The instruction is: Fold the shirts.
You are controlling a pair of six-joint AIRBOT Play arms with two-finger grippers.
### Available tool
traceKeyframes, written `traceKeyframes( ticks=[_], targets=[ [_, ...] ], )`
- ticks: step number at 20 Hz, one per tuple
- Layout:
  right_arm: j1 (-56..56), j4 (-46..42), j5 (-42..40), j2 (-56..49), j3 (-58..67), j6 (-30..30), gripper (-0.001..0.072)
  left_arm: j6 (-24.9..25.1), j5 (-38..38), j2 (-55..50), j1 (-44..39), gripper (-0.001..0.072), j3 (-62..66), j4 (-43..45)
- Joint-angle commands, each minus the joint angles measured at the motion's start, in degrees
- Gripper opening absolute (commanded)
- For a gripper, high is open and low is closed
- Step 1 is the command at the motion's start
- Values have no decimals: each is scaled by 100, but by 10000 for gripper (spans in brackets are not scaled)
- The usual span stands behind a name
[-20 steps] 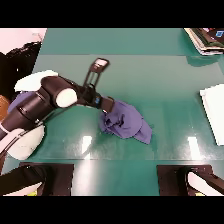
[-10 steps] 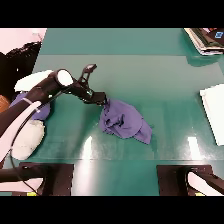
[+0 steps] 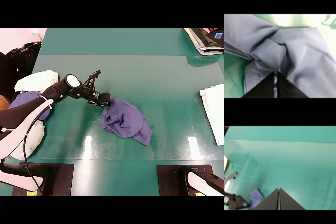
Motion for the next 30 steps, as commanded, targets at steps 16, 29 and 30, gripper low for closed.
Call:
traceKeyframes(
  ticks=[16,29,30],
  targets=[
    [1526,1043,-1091,-1185,-4411,-435,447,37,-1071,1915,1088,25,1038,2085],
    [3880,2848,-2345,-3438,-2931,-754,444,35,-1106,1915,1088,25,1038,2094],
    [3958,2824,-2444,-3543,-2809,-603,443,35,-1119,1915,1088,25,1038,2094]
  ],
)
